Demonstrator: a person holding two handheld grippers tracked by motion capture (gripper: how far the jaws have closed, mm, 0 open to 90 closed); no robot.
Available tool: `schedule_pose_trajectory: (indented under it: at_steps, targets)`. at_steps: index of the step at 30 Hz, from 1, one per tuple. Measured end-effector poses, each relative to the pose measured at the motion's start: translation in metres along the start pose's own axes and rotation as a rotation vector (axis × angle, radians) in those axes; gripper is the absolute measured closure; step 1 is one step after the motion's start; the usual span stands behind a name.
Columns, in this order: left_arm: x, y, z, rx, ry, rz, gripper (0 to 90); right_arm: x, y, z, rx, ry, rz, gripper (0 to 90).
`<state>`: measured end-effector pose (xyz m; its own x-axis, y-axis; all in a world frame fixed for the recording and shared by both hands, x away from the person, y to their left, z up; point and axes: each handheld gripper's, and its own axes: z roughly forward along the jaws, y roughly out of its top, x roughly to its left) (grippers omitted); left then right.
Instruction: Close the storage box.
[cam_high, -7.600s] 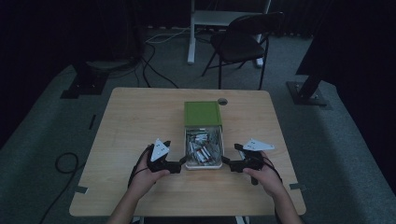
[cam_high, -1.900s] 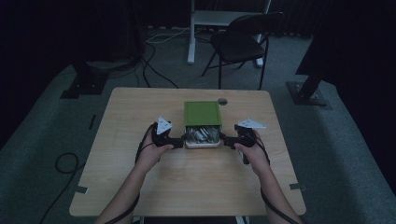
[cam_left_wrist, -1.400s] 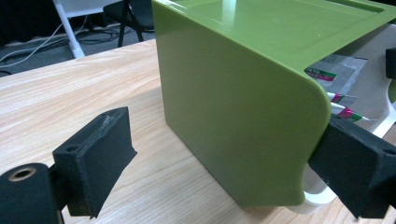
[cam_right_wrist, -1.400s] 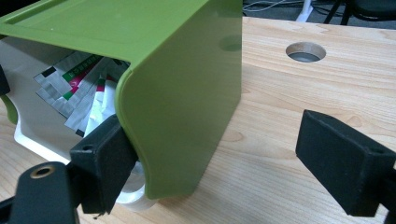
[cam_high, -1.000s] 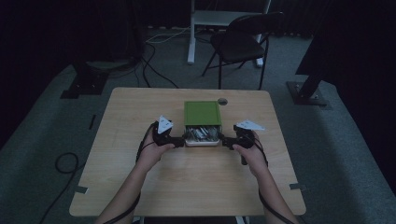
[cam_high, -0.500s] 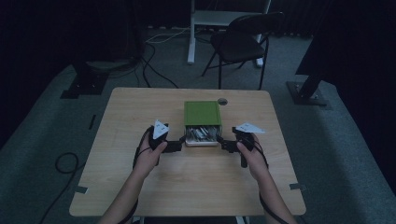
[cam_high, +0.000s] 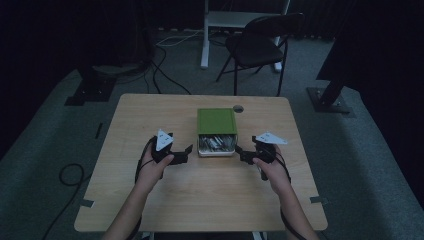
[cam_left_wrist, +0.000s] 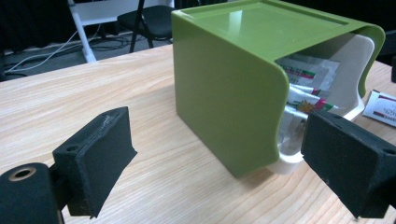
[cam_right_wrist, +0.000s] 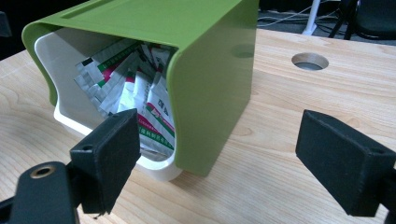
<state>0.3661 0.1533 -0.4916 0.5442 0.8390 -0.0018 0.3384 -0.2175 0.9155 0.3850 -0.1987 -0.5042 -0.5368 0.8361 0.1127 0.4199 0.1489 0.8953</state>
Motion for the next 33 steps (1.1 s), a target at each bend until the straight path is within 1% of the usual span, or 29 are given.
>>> schedule_pose_trajectory:
  at_steps: [2,5,7,11,16,19,23,25,27,30,33]
  targets:
    - [0.002,-0.002,-0.002,0.005,0.008,0.005,9.8,-0.001,-0.001,-0.001,0.002,-0.008,0.004,13.6]
    - [0.004,-0.004,-0.005,0.006,0.012,0.003,9.8,-0.003,-0.002,-0.003,0.000,-0.009,0.008,13.6]
    - [0.005,-0.005,-0.008,0.003,0.015,-0.009,9.8,-0.003,-0.002,-0.005,-0.003,-0.010,0.011,13.6]
    - [0.009,-0.008,-0.012,0.004,0.028,-0.017,9.8,-0.005,-0.004,-0.009,0.000,-0.013,0.008,13.6]
    - [0.012,-0.011,-0.016,0.005,0.039,-0.019,9.8,-0.009,-0.007,-0.014,0.003,-0.022,0.011,13.6]
    - [0.013,-0.013,-0.018,0.007,0.043,-0.024,9.8,-0.011,-0.009,-0.019,-0.004,-0.014,0.035,13.6]
    - [0.015,-0.017,-0.021,0.010,0.049,-0.030,9.8,-0.013,-0.010,-0.026,-0.007,-0.027,0.031,13.6]
    - [0.016,-0.018,-0.023,0.010,0.055,-0.031,9.8,-0.015,-0.011,-0.030,-0.006,-0.043,0.027,13.6]
    - [0.018,-0.020,-0.024,0.013,0.059,-0.030,9.8,-0.018,-0.013,-0.033,-0.008,-0.051,0.033,13.7]
    - [0.020,-0.022,-0.026,0.017,0.072,-0.043,9.8,-0.021,-0.015,-0.037,-0.010,-0.057,0.036,13.7]
    - [0.023,-0.023,-0.030,0.011,0.080,-0.051,9.8,-0.024,-0.018,-0.040,-0.008,-0.078,0.036,13.7]
